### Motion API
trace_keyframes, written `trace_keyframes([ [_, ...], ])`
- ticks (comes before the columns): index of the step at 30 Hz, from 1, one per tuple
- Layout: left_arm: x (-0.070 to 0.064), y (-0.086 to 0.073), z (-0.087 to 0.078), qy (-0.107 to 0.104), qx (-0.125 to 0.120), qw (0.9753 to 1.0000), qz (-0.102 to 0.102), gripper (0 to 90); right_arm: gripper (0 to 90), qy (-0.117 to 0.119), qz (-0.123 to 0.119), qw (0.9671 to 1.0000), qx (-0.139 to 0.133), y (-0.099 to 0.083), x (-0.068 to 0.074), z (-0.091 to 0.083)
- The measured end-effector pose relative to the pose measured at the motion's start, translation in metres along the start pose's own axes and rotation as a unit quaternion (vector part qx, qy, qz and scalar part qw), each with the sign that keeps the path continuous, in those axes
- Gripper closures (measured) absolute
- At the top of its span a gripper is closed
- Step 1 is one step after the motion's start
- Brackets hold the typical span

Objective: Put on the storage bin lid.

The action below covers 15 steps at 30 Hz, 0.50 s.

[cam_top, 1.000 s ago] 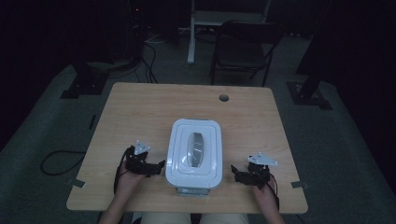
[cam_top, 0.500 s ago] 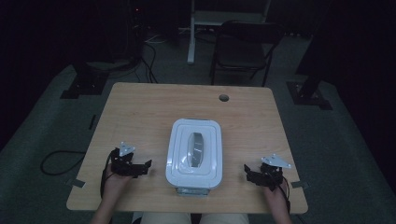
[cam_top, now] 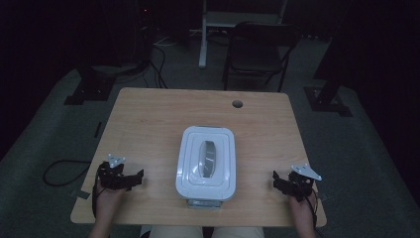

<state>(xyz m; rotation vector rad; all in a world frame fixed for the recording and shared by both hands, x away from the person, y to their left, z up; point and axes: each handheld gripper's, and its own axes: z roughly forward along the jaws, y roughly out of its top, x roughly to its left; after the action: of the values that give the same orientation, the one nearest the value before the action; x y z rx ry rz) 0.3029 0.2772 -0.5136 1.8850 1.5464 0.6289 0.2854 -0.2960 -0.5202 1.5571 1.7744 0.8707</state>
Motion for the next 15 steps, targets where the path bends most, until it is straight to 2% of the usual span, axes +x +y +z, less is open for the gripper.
trace_keyframes([
  [2, 0.003, -0.001, 0.000, 0.007, 0.001, 0.9999, -0.007, 1.2, 12.4, 0.000, 0.004, 1.0000, 0.008, -0.001, -0.003, 0.002],
  [5, 0.006, -0.003, 0.000, 0.014, 0.004, 0.9998, -0.013, 1.2, 12.5, -0.013, 0.003, 0.9997, 0.019, -0.001, -0.004, 0.003],
  [6, 0.008, -0.005, 0.000, 0.021, 0.008, 0.9996, -0.016, 1.2, 12.5, -0.021, 0.003, 0.9992, 0.033, -0.003, -0.006, 0.005],
  [8, 0.009, -0.007, 0.002, 0.026, 0.012, 0.9994, -0.017, 1.2, 12.5, -0.025, 0.004, 0.9987, 0.044, -0.003, -0.007, 0.007],
  [12, 0.009, -0.008, 0.004, 0.030, 0.018, 0.9993, -0.012, 1.2, 12.6, -0.025, 0.009, 0.9985, 0.048, -0.003, -0.007, 0.007],
  [13, 0.008, -0.009, 0.005, 0.036, 0.022, 0.9990, -0.014, 1.2, 13.3, -0.010, 0.027, 0.9977, 0.061, -0.003, -0.011, 0.009],
  [15, 0.008, -0.009, 0.005, 0.038, 0.022, 0.9989, -0.016, 1.2, 13.4, -0.007, 0.033, 0.9975, 0.062, -0.003, -0.013, 0.009],
])
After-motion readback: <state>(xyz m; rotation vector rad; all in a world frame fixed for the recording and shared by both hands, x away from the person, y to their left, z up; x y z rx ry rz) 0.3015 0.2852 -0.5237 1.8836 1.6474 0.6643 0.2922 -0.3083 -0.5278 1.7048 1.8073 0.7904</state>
